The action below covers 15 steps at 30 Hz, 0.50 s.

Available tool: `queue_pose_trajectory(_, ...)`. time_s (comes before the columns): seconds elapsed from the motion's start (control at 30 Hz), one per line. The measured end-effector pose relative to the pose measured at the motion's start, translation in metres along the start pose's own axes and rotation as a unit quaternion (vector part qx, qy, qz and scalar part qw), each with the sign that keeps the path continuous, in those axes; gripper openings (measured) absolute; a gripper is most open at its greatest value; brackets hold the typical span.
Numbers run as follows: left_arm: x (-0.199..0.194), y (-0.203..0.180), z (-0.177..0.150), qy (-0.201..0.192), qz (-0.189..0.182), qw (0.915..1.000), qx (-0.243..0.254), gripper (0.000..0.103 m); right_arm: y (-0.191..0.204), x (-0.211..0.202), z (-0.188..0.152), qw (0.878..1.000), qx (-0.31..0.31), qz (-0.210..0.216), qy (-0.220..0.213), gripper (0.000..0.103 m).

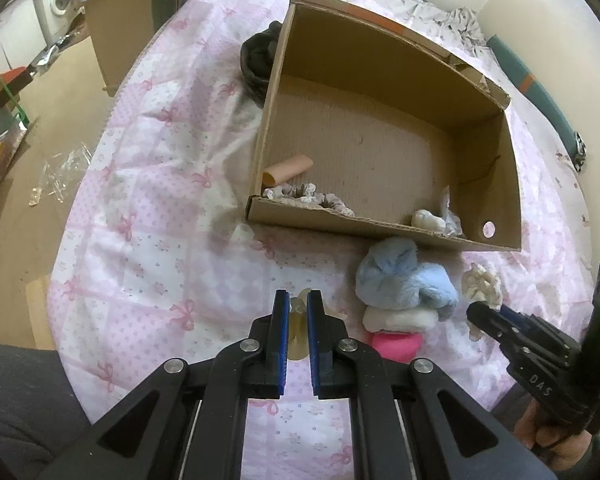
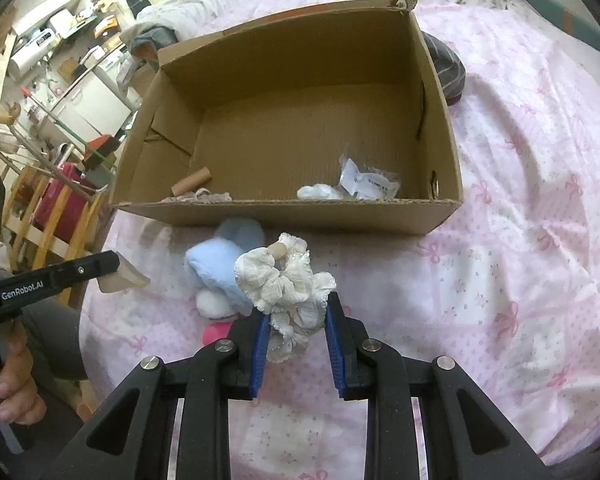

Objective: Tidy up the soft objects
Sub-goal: 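Grasp the white lace scrunchie with the right tool and lift it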

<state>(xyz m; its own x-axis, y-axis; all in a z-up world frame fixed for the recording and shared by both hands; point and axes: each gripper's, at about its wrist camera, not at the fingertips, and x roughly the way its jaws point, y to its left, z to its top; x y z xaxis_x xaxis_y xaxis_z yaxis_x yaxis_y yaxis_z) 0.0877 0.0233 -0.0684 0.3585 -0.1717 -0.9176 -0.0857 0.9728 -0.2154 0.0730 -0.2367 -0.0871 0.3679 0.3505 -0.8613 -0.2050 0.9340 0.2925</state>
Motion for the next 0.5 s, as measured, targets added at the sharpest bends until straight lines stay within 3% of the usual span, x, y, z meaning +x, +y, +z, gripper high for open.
queue_pose_trajectory(0.37,-0.001,0.002,0.000,-0.016,0.029,0.9994,0.005,0.008,0.004,-0.006,0.002,1.000,-0.001,0.010,-0.014,0.028)
queue_pose_trajectory(0.5,-0.026,0.004,0.002,-0.066,0.033,0.9972,-0.005,0.008,0.005,-0.014,0.004,0.999,-0.002,0.020,-0.028,0.028)
